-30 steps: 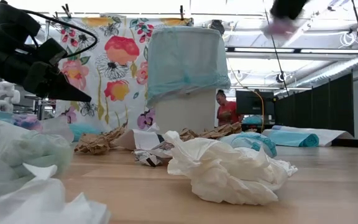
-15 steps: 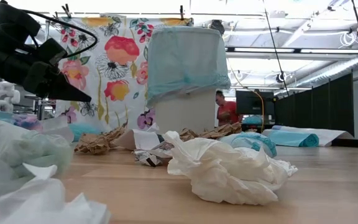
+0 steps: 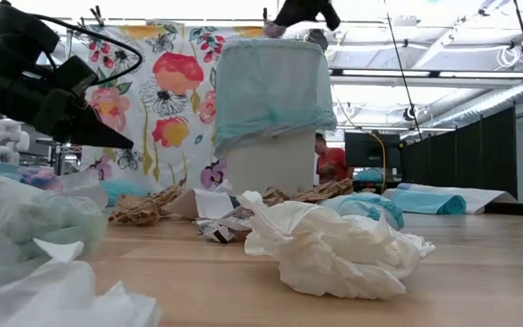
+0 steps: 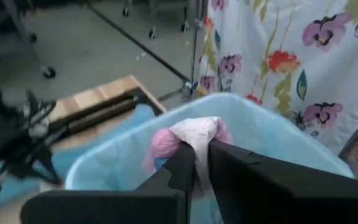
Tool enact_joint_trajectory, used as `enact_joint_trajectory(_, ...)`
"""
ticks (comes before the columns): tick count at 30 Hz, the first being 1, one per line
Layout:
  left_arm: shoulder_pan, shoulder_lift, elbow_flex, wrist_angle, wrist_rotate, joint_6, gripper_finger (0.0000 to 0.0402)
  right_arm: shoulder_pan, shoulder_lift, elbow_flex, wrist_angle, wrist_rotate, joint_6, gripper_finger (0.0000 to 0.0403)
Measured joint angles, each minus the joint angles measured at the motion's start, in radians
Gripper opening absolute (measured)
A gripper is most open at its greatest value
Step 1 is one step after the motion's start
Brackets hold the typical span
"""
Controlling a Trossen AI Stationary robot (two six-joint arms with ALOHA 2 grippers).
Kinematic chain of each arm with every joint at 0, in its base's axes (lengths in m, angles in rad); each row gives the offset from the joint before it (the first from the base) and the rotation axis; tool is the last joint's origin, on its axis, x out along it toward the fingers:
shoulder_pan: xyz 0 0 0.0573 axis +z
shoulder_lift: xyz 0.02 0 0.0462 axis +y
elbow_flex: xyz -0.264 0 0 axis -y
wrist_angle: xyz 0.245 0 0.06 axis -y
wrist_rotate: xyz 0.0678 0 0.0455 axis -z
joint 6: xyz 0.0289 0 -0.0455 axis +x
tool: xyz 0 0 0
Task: Place trash/remove bag and relplace
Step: Put the pink plastic into the blue trash bag inside the white trash bin, then put the brown paper into the blue trash bag inside the white trash bin
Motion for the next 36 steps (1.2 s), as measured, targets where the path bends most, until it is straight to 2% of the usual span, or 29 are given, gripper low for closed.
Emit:
enact_joint_trajectory(2,0.000,0.000,0.000,0.001,0.000,-0.102,0.0002,-0.011,0.017,0.000,0.042,0.001,0.021,0.0039)
enact_joint_trajectory(6,0.000,0.000,0.000,0.001,0.000,-0.409,0.0002,-0.027,0.040,0.000,0.078,0.001,0.066,0.0058)
enact_joint_trajectory(8,0.000,0.000,0.000,0.001,0.000,-0.492,0.0002,-0.031,0.049,0.000,0.083,0.001,0.085,0.0069)
enact_joint_trajectory(17,0.000,0.000,0.000,0.002,-0.001,-0.529,0.0002,-0.032,0.055,0.000,0.083,0.001,0.124,0.0100)
enact_joint_trajectory(24,0.000,0.000,0.000,0.021,0.000,-0.529,0.0002,-0.030,0.055,0.001,0.075,-0.033,0.181,0.0100)
enact_joint_trajectory(32,0.000,0.000,0.000,0.005,-0.001,-0.525,0.0002,-0.009,0.043,0.001,0.071,-0.059,0.170,0.0100)
enact_joint_trajectory(36,0.000,0.000,0.002,0.003,0.048,-0.531,0.0002,0.002,-0.005,0.001,0.070,-0.059,0.135,0.0100)
